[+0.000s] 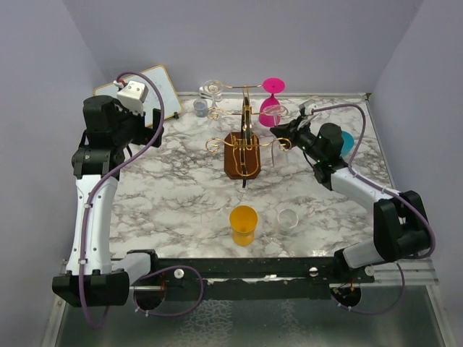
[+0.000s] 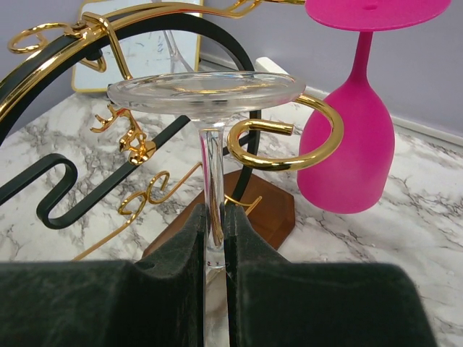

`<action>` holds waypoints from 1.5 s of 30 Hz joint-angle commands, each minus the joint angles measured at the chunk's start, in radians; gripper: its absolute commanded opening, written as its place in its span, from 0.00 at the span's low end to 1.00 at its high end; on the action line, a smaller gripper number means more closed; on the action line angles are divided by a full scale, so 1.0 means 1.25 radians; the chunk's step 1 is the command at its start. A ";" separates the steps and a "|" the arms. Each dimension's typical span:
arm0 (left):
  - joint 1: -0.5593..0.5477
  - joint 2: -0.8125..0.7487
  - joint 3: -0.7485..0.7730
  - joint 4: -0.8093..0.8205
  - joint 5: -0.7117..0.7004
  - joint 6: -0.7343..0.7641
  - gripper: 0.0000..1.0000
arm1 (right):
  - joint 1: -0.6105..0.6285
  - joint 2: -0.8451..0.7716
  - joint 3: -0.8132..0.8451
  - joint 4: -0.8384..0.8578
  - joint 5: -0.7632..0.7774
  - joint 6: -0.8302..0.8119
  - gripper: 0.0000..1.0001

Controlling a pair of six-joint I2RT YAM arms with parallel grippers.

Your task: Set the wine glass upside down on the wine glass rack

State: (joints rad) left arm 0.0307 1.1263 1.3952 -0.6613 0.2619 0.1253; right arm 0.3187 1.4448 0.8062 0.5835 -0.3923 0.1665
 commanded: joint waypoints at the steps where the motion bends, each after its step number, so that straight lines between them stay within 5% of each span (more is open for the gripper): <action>1: 0.000 0.002 -0.007 0.019 0.020 -0.007 0.99 | 0.002 0.031 0.032 0.087 -0.032 0.021 0.01; 26: 0.000 0.011 -0.009 0.018 0.044 -0.009 0.99 | 0.002 0.033 -0.014 0.130 0.260 0.049 0.01; 45: 0.001 0.007 -0.017 0.020 0.052 -0.008 0.99 | 0.002 0.008 -0.037 0.121 0.096 0.027 0.01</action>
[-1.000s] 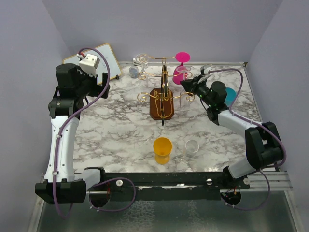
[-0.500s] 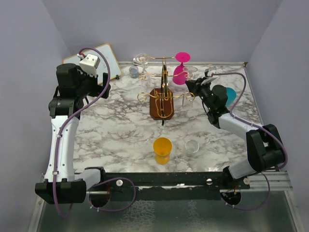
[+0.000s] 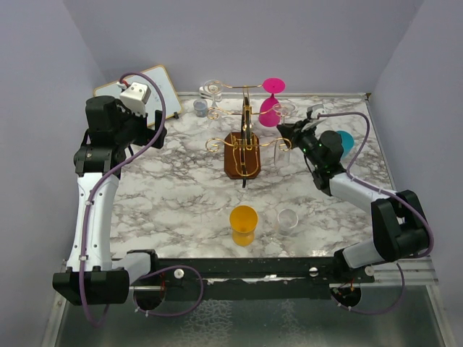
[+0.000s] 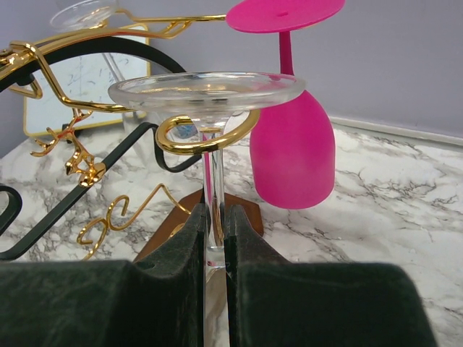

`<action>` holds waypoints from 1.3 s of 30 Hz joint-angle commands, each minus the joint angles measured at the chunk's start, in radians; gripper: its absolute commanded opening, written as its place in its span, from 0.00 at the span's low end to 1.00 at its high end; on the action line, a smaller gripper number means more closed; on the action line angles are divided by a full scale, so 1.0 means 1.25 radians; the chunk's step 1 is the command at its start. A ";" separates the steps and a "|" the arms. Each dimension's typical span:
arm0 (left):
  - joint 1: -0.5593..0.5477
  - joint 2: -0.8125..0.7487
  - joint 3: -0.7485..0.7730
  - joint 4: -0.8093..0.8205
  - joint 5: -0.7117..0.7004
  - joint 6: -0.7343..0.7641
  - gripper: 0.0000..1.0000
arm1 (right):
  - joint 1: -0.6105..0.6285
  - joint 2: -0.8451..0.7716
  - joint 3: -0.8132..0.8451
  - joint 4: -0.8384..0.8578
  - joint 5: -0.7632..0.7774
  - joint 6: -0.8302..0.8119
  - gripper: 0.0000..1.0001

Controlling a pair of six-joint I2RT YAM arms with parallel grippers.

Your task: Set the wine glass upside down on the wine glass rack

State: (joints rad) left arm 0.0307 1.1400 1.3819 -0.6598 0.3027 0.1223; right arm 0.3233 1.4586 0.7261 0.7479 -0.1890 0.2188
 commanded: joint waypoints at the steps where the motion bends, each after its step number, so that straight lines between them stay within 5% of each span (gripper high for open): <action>1: 0.001 -0.004 -0.007 0.019 0.020 -0.006 0.99 | -0.002 0.002 0.034 -0.021 -0.078 -0.016 0.01; 6: 0.001 -0.007 -0.008 0.018 0.019 -0.005 0.99 | -0.002 0.007 0.029 -0.004 -0.112 -0.016 0.03; 13: 0.001 -0.007 -0.010 0.019 0.019 -0.003 0.99 | -0.002 0.001 0.019 -0.013 -0.142 -0.024 0.33; 27: 0.001 -0.014 -0.015 0.020 0.023 -0.004 0.99 | -0.002 -0.038 -0.004 -0.044 -0.111 -0.047 0.43; 39: 0.001 -0.014 -0.013 0.019 0.025 -0.007 0.99 | -0.002 -0.139 -0.022 -0.183 0.078 -0.094 0.60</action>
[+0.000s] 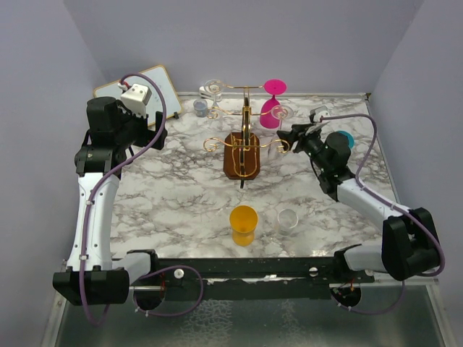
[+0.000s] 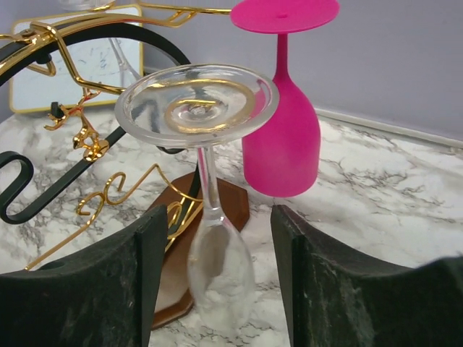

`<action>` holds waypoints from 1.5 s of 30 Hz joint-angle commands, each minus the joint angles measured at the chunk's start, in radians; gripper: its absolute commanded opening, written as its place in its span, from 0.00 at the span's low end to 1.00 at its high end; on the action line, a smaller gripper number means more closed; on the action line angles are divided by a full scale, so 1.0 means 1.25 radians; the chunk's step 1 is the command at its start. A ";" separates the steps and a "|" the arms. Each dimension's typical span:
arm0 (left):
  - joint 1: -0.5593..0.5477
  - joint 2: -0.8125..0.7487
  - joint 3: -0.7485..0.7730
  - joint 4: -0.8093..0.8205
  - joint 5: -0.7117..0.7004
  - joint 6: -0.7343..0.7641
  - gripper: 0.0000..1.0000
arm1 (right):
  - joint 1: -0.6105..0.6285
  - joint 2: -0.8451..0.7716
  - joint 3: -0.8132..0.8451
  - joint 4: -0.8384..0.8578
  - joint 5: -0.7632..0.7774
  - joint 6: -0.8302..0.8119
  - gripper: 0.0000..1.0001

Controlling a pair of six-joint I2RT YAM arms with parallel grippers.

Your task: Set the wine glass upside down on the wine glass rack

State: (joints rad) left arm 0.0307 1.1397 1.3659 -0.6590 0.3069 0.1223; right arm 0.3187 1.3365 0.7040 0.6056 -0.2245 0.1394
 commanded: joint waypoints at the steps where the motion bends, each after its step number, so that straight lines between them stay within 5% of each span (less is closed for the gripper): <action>1: 0.001 -0.012 0.001 0.017 0.023 -0.007 0.99 | 0.002 -0.046 0.002 -0.098 0.151 -0.031 0.61; 6: 0.001 -0.006 0.002 0.015 0.024 -0.011 0.99 | 0.001 -0.100 0.025 -0.221 0.234 -0.015 0.63; 9: 0.001 -0.003 -0.004 0.017 0.029 -0.014 0.99 | 0.002 -0.140 0.034 -0.276 0.300 -0.012 0.83; 20: 0.001 -0.005 0.003 0.009 0.033 -0.015 0.99 | 0.002 -0.272 0.128 -0.495 0.387 0.028 0.83; 24: -0.002 -0.006 0.010 0.009 0.031 -0.015 0.99 | -0.020 -0.188 0.265 -0.691 0.473 0.077 0.65; 28: -0.022 -0.005 0.013 0.011 0.009 -0.019 0.99 | -0.160 -0.130 0.325 -0.789 0.388 0.144 0.49; 35: -0.036 0.003 0.023 0.004 0.031 -0.025 0.99 | -0.244 -0.062 0.355 -0.853 0.400 0.166 0.41; 45: -0.084 0.042 0.073 -0.035 0.078 -0.015 0.99 | -0.294 -0.101 0.230 -0.844 0.446 0.175 0.31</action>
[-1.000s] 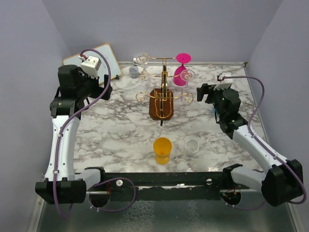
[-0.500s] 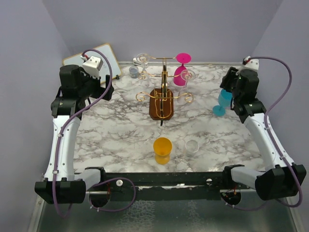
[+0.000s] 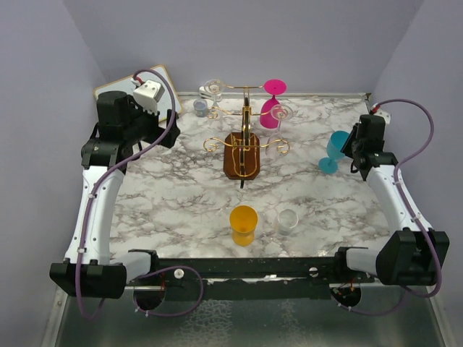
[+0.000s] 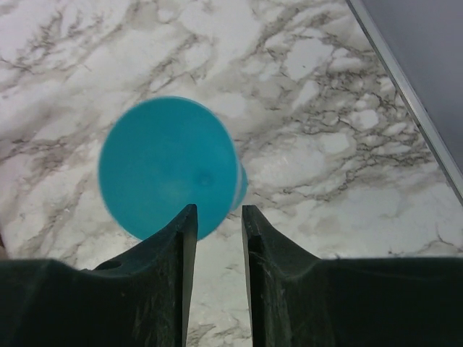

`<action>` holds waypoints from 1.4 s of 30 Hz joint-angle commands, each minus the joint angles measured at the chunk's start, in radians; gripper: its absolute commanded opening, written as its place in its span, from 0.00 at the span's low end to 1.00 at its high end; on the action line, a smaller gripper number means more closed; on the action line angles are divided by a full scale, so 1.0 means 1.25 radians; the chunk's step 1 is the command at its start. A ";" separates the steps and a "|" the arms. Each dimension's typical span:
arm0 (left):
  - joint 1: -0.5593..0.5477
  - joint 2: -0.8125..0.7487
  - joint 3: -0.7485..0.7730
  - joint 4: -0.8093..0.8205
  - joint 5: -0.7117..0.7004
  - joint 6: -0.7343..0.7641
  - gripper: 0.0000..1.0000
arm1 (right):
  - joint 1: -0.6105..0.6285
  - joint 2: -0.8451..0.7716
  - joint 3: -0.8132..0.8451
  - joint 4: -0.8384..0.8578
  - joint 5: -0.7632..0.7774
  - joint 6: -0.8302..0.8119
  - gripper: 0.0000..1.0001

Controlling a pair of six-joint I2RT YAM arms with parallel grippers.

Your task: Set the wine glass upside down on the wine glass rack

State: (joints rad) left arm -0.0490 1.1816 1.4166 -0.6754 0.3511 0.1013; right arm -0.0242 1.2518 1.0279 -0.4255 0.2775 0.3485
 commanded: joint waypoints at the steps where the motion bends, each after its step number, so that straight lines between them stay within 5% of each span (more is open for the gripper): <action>1: -0.027 0.010 0.032 -0.026 0.044 0.003 0.99 | -0.022 -0.036 -0.035 -0.018 0.049 0.008 0.32; 10: -0.049 0.016 0.017 -0.021 0.044 0.010 0.99 | -0.026 -0.001 -0.062 0.028 -0.006 0.035 0.31; 16: -0.049 0.013 0.013 -0.024 0.029 0.018 0.99 | -0.026 0.036 -0.079 0.061 -0.036 0.035 0.02; 32: -0.038 0.069 0.244 -0.093 -0.052 -0.003 0.99 | -0.025 -0.187 0.062 0.195 0.022 -0.022 0.01; 38: -0.038 0.041 0.240 0.017 -0.043 -0.189 0.99 | -0.025 -0.129 0.204 0.196 -0.099 -0.020 0.01; 42: -0.037 0.046 0.236 0.074 0.078 -0.317 0.99 | -0.025 -0.115 0.244 0.309 -0.271 -0.021 0.01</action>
State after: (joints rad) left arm -0.0994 1.2533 1.7000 -0.6895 0.3164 -0.0811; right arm -0.0528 1.0946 1.2751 -0.1909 0.1776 0.3317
